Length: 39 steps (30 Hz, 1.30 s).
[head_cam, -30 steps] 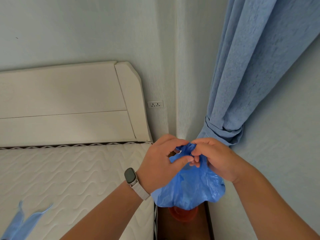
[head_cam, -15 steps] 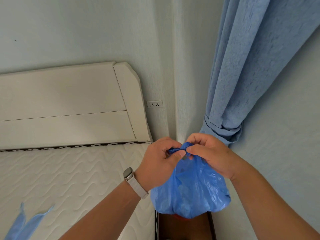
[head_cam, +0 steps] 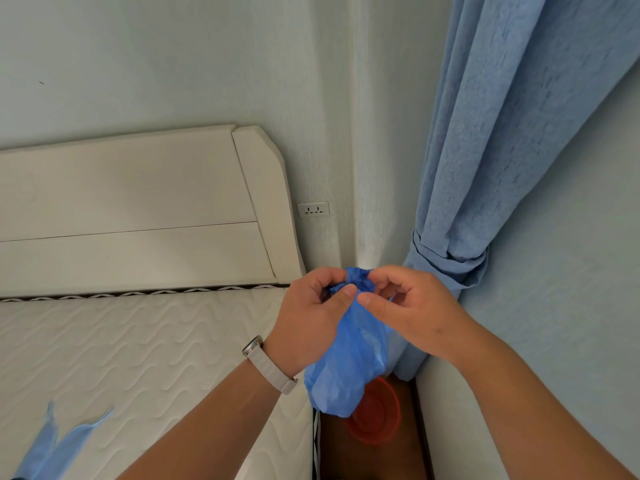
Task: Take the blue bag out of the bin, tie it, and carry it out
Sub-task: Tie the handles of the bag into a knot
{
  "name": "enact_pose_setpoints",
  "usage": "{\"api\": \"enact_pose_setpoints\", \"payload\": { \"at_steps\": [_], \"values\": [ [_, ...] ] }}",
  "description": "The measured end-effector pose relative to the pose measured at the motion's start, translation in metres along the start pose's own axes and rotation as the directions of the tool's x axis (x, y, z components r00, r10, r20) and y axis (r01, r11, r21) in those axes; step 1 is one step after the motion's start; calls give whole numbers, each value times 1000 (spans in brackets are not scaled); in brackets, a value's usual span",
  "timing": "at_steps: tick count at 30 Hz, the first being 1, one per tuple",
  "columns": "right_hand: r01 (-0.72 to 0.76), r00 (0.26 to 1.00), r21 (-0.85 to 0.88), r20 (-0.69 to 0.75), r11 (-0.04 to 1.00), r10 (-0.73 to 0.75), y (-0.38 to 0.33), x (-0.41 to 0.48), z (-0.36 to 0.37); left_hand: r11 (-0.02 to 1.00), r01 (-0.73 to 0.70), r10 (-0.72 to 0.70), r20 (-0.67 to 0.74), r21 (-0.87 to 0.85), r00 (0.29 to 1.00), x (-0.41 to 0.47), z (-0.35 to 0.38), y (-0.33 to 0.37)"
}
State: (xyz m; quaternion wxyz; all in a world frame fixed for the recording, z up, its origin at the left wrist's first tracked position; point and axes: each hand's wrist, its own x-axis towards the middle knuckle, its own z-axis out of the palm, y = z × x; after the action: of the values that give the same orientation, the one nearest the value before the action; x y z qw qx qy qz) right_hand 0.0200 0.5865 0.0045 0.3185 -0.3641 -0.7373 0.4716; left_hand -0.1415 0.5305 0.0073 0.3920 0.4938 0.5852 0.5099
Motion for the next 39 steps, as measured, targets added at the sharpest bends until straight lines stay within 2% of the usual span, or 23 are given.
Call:
{"api": "enact_pose_setpoints", "payload": {
  "at_steps": [5, 10, 16, 20, 27, 30, 33, 39],
  "values": [
    [17, 996, -1, -87, 1000, -17, -3, 2, -1, 998, 40, -35, 84, -58, 996, 4, -1, 8],
    [8, 980, 75, -200, 997, 7, -6, 4, -2, 991, 70, -62, 70, -118, 996, 9, -2, 18],
    [-22, 977, 37, -212, 999, 29, -7, 3, -4, 968, -139, 113, 135, 207, 984, 3, -4, 12],
    [-41, 978, 39, -203, 998, 48, -8, 3, -4, 963, -123, 106, 81, 240, 991, 0, -9, 11],
    [-5, 980, 85, -197, 996, 22, -10, 1, -5, 994, -79, 78, -16, -76, 997, -1, -3, 18],
    [2, 983, 110, -185, 994, 18, -11, 1, -4, 953, -27, 20, -25, -303, 999, -2, 3, 22],
    [-3, 984, 217, -174, 976, 42, -12, 2, -3, 865, 74, -74, 21, -496, 997, -3, 7, 23],
    [-16, 975, 333, -206, 943, 89, -11, 3, -3, 794, 131, -124, 52, -594, 991, -1, 6, 19]
  ]
}}
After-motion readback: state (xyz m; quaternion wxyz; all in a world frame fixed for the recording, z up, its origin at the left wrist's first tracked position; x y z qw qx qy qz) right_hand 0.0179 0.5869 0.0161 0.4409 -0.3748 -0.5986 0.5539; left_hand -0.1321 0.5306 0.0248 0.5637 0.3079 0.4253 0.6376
